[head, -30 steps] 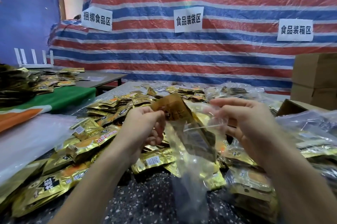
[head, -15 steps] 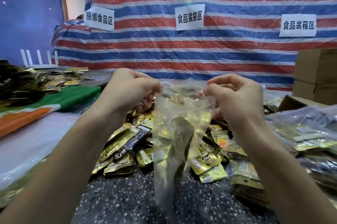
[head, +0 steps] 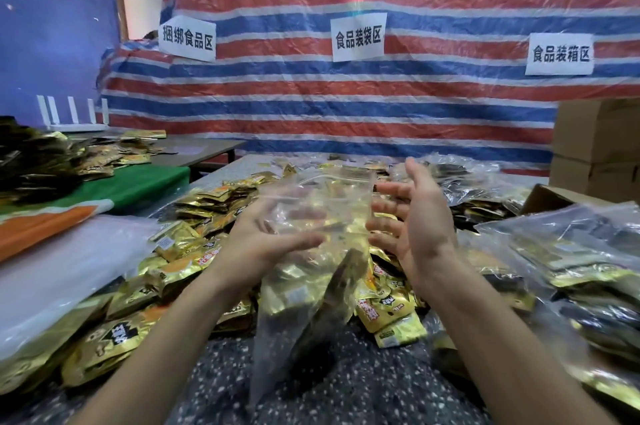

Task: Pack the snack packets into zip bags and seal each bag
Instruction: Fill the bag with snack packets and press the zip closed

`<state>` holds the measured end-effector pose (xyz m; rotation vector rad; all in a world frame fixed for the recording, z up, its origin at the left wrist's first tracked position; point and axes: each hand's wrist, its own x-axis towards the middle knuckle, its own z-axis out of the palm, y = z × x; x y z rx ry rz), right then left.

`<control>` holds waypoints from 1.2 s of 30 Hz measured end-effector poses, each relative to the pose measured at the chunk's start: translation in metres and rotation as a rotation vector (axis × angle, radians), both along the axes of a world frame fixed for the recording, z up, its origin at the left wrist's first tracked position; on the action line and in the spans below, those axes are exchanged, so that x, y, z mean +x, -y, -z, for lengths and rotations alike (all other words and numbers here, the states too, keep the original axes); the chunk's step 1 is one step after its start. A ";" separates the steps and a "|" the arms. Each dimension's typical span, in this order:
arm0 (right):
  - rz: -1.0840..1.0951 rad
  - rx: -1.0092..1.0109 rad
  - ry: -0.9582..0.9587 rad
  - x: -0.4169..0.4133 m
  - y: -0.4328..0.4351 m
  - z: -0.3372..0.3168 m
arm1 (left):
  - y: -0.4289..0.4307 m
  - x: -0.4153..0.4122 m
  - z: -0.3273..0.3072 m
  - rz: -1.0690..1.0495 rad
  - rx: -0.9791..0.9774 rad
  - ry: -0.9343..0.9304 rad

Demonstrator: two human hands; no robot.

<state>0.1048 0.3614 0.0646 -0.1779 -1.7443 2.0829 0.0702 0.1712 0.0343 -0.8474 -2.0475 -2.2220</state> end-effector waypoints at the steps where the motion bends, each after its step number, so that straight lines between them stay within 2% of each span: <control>1: 0.067 0.075 0.012 -0.004 -0.004 0.006 | 0.001 -0.002 0.000 0.010 0.048 0.005; 4: 0.152 0.556 0.178 -0.016 -0.017 0.035 | 0.006 -0.009 0.001 0.128 0.239 0.091; 6: 0.017 0.825 0.331 -0.021 -0.021 0.058 | 0.009 -0.013 0.002 0.178 0.333 0.134; 10: -0.112 1.178 0.439 -0.024 -0.016 0.075 | 0.015 -0.017 0.009 0.212 0.432 0.154; 12: -0.141 1.253 0.463 -0.023 -0.012 0.074 | 0.016 -0.018 0.012 0.210 0.460 0.182; 17: -0.034 1.132 0.411 -0.021 -0.012 0.072 | 0.017 -0.020 0.017 0.219 0.493 0.181; 22: 0.166 0.674 0.045 -0.015 -0.027 0.055 | 0.015 -0.021 0.016 0.210 0.439 0.092; 26: 0.036 0.294 -0.123 -0.001 -0.035 0.023 | 0.015 -0.019 0.015 0.236 0.428 0.068; 31: -0.031 0.240 -0.420 0.025 -0.026 -0.022 | 0.014 -0.020 0.016 0.200 0.418 0.033; 36: -0.143 0.252 -0.428 0.032 -0.018 -0.059 | 0.015 -0.022 0.017 0.151 0.398 -0.007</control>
